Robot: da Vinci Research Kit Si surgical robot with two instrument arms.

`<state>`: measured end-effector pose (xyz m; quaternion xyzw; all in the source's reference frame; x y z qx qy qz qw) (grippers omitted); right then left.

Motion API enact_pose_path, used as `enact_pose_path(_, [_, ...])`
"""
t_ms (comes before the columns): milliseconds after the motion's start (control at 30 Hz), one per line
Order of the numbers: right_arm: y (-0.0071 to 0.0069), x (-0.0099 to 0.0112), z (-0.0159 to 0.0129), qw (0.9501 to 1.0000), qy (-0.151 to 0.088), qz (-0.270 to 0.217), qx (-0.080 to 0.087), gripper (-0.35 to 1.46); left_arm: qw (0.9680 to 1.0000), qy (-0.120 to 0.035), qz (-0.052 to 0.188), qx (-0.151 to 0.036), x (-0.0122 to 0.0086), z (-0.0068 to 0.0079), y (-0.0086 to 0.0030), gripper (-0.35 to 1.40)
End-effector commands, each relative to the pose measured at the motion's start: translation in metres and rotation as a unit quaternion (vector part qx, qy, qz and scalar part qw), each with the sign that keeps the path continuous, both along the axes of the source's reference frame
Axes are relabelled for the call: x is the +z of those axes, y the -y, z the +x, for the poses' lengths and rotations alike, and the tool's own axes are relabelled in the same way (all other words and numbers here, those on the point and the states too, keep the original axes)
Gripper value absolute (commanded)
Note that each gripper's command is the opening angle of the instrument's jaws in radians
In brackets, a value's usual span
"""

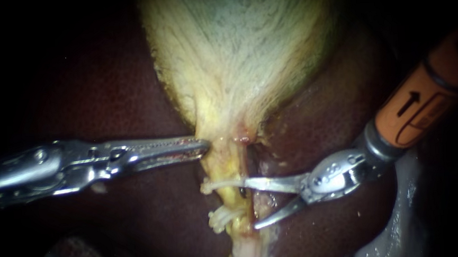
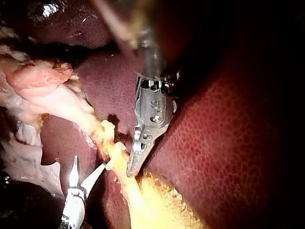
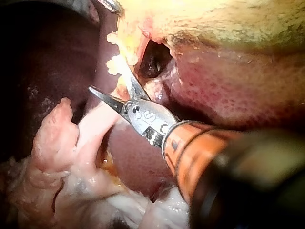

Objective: Go to the cutting position left tube

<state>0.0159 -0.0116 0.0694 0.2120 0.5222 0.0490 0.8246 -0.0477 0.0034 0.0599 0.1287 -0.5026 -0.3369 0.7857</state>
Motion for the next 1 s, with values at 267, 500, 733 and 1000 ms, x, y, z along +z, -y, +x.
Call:
enact_pose_path(267, [0.0003,0.0021,-0.0006,0.9996,0.026,-0.006,-0.008,1.43,1.0,0.0,0.0,-0.001,-0.0009,0.0002,0.0005,-0.05])
enact_pose_path(500, [0.0003,0.0035,-0.0009,0.9989,0.044,-0.013,-0.012,1.43,1.0,-0.002,0.0,-0.001,-0.0021,-0.0002,0.0011,-0.05])
enact_pose_path(733, [0.0002,0.0045,-0.0006,0.9982,0.056,-0.016,-0.014,1.43,1.0,0.0,0.0,0.0,-0.0034,-0.0009,0.0019,-0.05])
enact_pose_path(1000, [0.0014,0.0048,0.0009,0.9984,0.048,-0.01,-0.028,1.43,1.0,0.002,-0.002,0.002,-0.0036,-0.0016,0.0021,-0.05])
